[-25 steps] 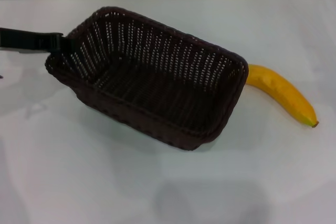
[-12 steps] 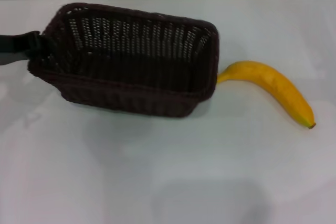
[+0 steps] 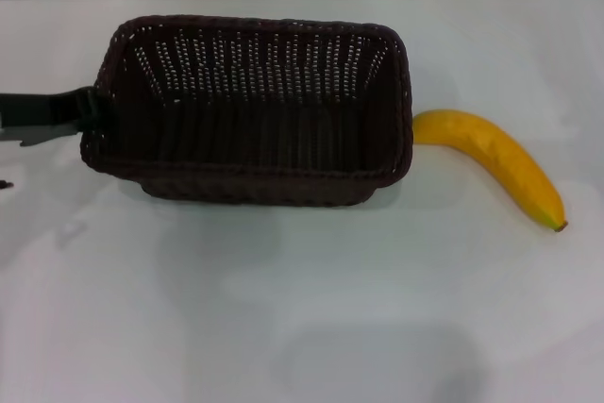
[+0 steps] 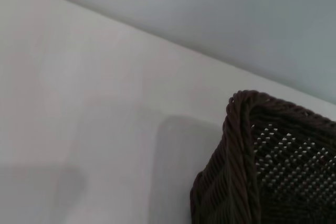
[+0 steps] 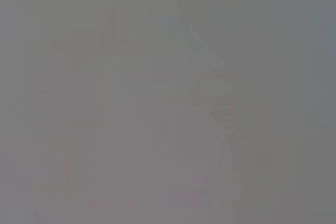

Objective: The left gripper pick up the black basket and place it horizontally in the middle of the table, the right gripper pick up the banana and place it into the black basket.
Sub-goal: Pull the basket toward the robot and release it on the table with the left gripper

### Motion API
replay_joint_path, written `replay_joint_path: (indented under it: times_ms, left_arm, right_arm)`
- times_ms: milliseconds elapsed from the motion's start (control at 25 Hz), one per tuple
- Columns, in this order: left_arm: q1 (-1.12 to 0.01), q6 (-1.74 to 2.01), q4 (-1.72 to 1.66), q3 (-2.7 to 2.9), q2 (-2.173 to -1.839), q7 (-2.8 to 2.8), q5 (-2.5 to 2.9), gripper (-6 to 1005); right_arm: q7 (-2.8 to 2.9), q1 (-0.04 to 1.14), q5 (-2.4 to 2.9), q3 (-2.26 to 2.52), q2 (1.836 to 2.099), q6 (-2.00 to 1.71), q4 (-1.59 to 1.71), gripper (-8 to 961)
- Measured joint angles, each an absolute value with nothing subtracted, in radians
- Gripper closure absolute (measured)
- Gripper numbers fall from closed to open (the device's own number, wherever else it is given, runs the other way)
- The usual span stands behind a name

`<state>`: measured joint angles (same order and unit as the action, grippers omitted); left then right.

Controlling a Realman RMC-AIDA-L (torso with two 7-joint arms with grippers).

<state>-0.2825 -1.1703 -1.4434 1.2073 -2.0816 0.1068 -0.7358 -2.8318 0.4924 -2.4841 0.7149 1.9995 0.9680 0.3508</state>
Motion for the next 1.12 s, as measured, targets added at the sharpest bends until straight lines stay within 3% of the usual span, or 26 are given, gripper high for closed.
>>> replay_joint_path:
  times_ms: [360, 800, 1120]
  left_arm:
    - [-0.253, -1.183, -1.446, 1.204, -2.077, 0.133, -0.782, 815]
    - [-0.274, -1.287, -1.419, 1.075, -2.073, 0.211, -0.822, 654]
    - [-0.301, -1.328, -1.391, 0.918, -2.069, 0.441, -0.915, 478]
  right_arm:
    - [-2.824, 0.482, -2.483, 0.714, 2.010, 0.973, 0.341, 99]
    - [-2.821, 0.473, -2.485, 0.714, 2.016, 0.977, 0.319, 98]
    - [-2.786, 0.452, -2.482, 0.768, 2.012, 0.993, 0.324, 98]
